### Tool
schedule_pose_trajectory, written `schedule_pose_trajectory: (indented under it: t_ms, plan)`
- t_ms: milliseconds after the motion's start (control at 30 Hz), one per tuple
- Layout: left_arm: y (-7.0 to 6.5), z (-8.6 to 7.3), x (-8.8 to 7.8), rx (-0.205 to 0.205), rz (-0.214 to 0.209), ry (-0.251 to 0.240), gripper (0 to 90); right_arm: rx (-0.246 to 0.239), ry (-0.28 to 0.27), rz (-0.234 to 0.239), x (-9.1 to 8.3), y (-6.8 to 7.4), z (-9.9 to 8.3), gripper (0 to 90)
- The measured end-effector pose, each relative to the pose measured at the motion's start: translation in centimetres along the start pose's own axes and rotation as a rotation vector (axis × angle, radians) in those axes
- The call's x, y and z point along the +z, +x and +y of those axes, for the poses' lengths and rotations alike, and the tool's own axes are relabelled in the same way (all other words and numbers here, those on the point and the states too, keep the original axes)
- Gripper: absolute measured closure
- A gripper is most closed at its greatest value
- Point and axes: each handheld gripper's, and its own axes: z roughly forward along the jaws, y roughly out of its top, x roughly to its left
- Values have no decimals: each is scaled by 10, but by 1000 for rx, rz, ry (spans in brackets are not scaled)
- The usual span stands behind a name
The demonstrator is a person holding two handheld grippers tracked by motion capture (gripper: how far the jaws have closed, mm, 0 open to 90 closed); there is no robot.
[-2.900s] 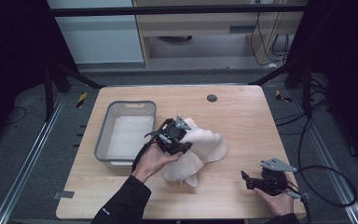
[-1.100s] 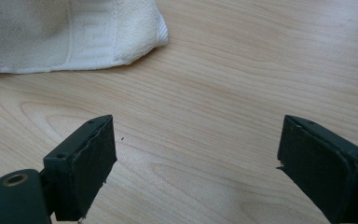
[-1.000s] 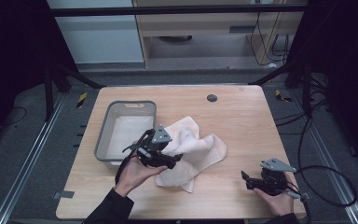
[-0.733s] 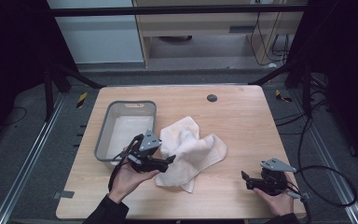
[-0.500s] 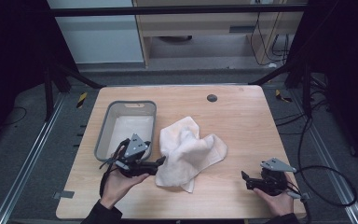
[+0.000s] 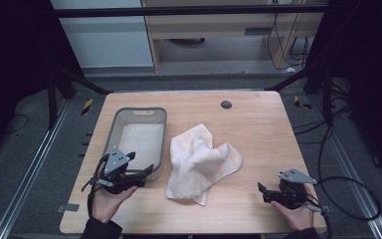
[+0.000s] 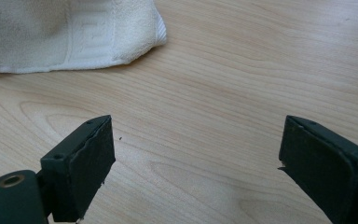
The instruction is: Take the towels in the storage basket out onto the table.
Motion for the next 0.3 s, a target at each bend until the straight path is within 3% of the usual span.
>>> schedule_pose_trajectory:
  t_ms: [300]
  plan:
    - [22,-22,-10,-59,67,-5,243,0,-5,-7,-3,-1,0,91]
